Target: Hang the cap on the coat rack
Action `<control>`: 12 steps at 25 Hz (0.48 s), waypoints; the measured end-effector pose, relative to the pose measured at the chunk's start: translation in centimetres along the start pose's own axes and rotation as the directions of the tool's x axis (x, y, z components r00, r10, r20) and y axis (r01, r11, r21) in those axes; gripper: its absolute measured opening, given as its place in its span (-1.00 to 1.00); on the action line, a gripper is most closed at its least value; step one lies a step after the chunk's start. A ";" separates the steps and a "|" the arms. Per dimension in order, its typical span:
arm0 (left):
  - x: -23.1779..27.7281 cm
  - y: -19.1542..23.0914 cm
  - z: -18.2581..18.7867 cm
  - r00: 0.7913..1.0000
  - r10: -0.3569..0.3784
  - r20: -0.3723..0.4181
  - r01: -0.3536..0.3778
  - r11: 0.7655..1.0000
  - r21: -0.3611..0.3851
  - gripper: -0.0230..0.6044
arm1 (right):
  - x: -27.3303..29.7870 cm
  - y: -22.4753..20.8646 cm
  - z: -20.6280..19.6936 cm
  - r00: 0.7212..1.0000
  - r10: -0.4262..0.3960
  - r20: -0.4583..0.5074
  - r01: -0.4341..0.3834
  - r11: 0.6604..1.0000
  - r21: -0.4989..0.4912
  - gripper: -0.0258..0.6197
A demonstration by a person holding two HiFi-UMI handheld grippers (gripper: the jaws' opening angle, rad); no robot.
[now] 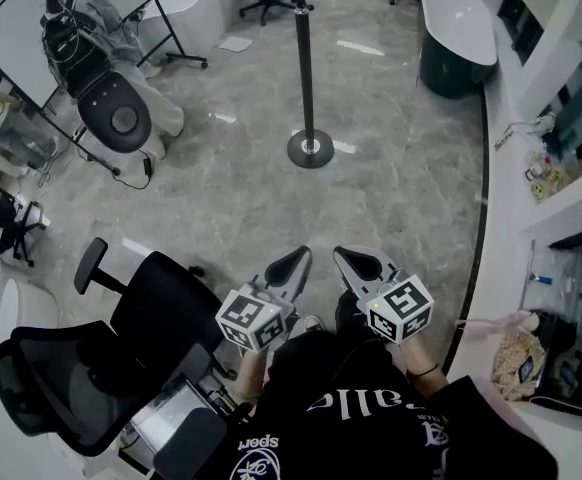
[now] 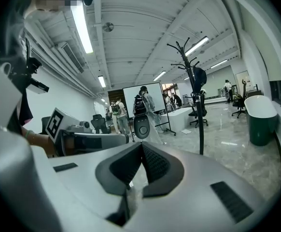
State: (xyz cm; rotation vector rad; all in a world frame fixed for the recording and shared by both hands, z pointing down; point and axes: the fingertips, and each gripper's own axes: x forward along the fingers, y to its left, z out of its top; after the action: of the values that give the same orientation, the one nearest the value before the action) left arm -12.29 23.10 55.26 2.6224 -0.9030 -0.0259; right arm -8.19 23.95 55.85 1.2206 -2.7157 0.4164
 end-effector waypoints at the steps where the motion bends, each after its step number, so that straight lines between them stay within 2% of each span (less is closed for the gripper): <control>1: -0.2 -0.1 0.0 1.000 -0.004 0.001 0.004 1.000 0.001 -0.91 | -0.1 0.2 0.0 1.000 -0.003 0.001 0.003 1.000 -0.001 -0.87; 12: 0.1 -1.8 -0.5 0.999 -0.036 0.000 0.036 0.999 0.016 -0.91 | -1.8 -0.2 -0.6 0.999 -0.031 0.008 0.031 1.000 -0.004 -0.87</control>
State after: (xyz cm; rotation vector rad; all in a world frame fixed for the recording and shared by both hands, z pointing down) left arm -11.03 24.49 55.11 2.6531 -0.8597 -0.0286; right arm -6.84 25.24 56.02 1.2644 -2.6992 0.4033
